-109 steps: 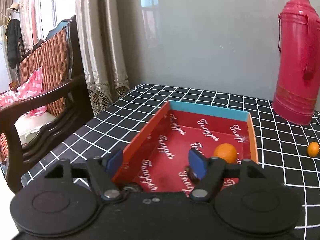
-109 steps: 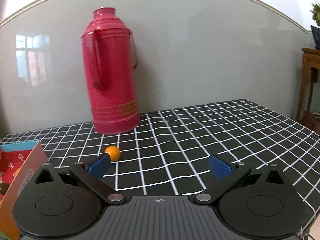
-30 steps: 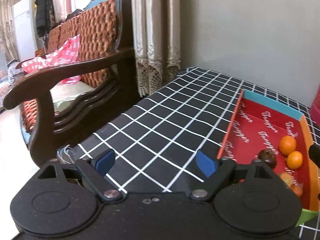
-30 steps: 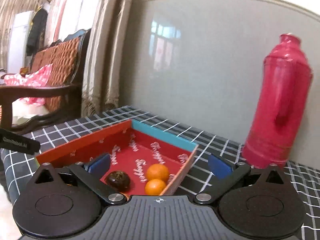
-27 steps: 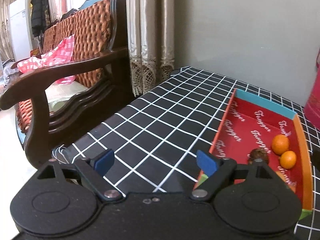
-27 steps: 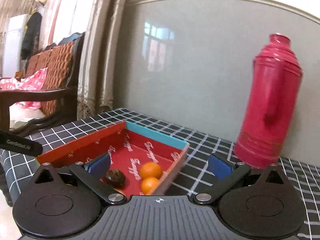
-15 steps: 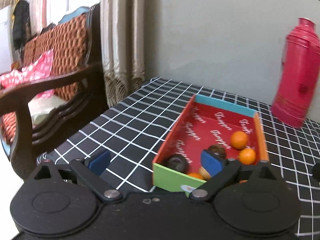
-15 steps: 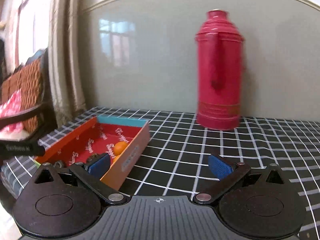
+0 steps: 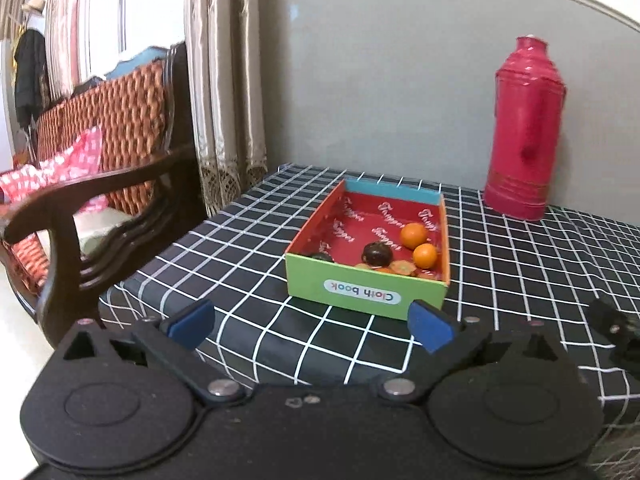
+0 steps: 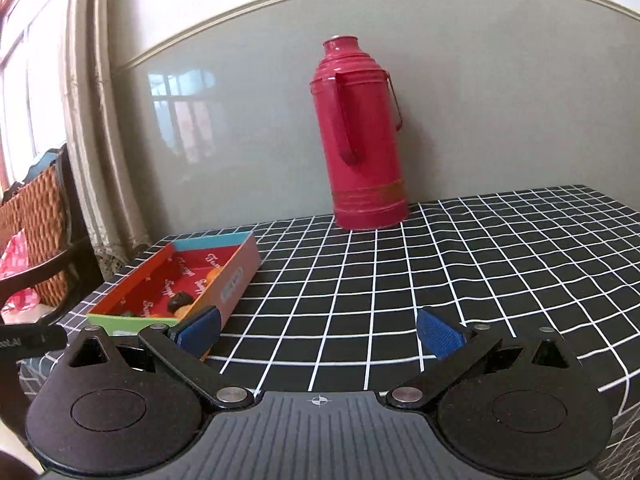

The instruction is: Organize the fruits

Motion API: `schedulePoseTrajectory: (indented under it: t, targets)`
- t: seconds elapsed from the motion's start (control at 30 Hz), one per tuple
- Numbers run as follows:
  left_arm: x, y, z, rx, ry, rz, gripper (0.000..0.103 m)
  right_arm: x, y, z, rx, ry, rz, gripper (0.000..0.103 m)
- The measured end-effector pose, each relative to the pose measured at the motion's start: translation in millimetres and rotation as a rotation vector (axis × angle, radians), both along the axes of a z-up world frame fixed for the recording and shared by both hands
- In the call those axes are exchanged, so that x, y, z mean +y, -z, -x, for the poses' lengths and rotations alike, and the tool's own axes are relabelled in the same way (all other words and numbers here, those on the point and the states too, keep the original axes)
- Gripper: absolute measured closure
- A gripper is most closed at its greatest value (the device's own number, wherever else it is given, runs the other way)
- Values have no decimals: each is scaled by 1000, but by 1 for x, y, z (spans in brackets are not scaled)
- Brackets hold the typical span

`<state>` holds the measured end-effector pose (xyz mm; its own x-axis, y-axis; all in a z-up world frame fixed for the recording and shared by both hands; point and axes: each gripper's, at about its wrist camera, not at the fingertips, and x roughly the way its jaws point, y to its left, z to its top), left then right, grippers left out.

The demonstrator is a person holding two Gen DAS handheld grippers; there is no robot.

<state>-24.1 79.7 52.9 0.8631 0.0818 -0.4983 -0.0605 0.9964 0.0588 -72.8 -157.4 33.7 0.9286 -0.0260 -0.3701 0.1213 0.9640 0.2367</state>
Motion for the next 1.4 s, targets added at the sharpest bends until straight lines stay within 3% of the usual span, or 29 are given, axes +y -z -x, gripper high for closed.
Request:
schedulePoseTrajectory:
  t: [0.17,0.37,1.4]
  targets:
    - [-2,-15,20,-39,17,-12,6,10,-13,26,-39,-2,49,0]
    - [-3,-23,33,-64,39,-13,6,13,-26,46,-79,-3,18,0]
    - [2,-17,28,-41,46,5,6,17,-33,44,-68,-15,-11,0]
